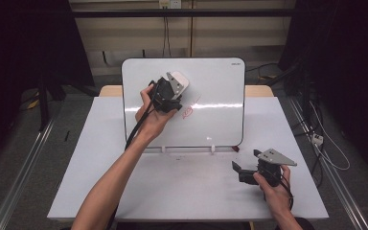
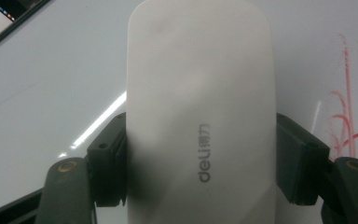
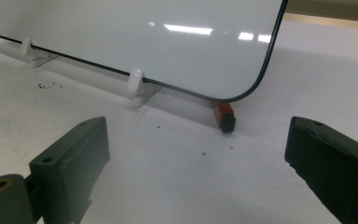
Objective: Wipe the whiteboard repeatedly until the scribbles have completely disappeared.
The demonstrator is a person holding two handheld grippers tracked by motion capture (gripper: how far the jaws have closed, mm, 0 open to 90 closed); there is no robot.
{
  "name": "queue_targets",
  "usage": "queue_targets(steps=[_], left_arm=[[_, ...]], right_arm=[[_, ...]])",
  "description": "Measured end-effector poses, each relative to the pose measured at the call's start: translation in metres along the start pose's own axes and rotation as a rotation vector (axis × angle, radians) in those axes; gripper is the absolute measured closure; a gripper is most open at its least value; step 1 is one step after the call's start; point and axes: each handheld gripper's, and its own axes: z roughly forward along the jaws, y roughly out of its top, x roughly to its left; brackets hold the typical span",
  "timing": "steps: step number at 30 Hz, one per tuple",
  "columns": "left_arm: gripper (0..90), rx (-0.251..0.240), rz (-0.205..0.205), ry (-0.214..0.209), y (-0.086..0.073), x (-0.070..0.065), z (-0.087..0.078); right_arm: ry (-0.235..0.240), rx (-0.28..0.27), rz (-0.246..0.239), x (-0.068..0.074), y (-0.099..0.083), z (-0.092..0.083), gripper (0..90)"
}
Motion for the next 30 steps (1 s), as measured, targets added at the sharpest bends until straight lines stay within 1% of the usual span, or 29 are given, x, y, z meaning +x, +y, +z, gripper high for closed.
queue_targets(steps=[1,5,7,8,9,10,11,12,13,14,15,20,21,27,28,29,30], left_arm=[[31.1,-0.003,0.003,-0.002,-0.001,-0.002,0.000],[31.1,-0.003,0.041,-0.011,-0.003,-0.014,0.001],[31.0,0.005,0.046,-0.019,-0.003,-0.020,0.001],[31.0,0.004,0.064,-0.020,-0.003,-0.022,0.002],[31.0,0.007,0.065,-0.023,-0.003,-0.025,0.002],[31.0,0.002,0.078,-0.020,-0.003,-0.028,0.002],[31.0,0.010,0.089,-0.019,-0.002,-0.030,0.002],[31.0,0.008,0.090,-0.008,-0.002,-0.031,0.003],[31.0,0.013,0.093,-0.007,-0.001,-0.031,0.004],[31.0,0.019,0.093,-0.016,0.000,-0.030,0.005],[31.0,0.017,0.090,-0.016,0.000,-0.030,0.006],[31.0,0.021,0.117,-0.018,0.006,-0.034,0.007],[31.0,0.012,0.111,-0.020,0.007,-0.035,0.008],[31.0,0.018,0.109,-0.017,0.011,-0.038,0.010],[31.1,0.023,0.115,-0.010,0.011,-0.038,0.010],[31.1,0.019,0.121,-0.018,0.011,-0.040,0.010],[31.0,0.019,0.136,-0.016,0.011,-0.043,0.009]], right_arm=[[0.002,-0.002,-0.002,0.000,0.000,0.000,6.5],[0.003,0.001,0.001,0.001,0.000,0.001,6.5],[0.003,0.001,0.000,0.001,0.000,0.001,6.5],[0.003,0.001,0.000,0.001,0.000,0.001,6.5],[0.003,0.001,0.000,0.001,0.000,0.001,6.5],[0.003,0.002,0.002,0.001,0.000,0.001,6.5],[0.003,0.002,0.002,0.001,0.000,0.001,6.5],[0.003,0.001,0.001,0.001,0.000,0.001,6.5],[0.003,0.002,0.000,0.001,0.000,0.001,6.5],[0.002,0.002,0.001,0.001,0.000,0.001,6.5],[0.002,0.003,0.001,0.001,0.000,0.001,6.5],[0.000,0.002,-0.004,0.001,0.001,0.002,6.5],[0.000,0.002,-0.004,0.001,0.001,0.002,6.6],[0.004,0.002,-0.002,0.001,0.000,0.002,6.5],[0.004,0.001,-0.004,0.001,0.000,0.002,6.5],[0.004,0.001,-0.006,0.001,0.000,0.002,6.6],[0.003,0.002,-0.006,0.001,0.000,0.002,6.5]])
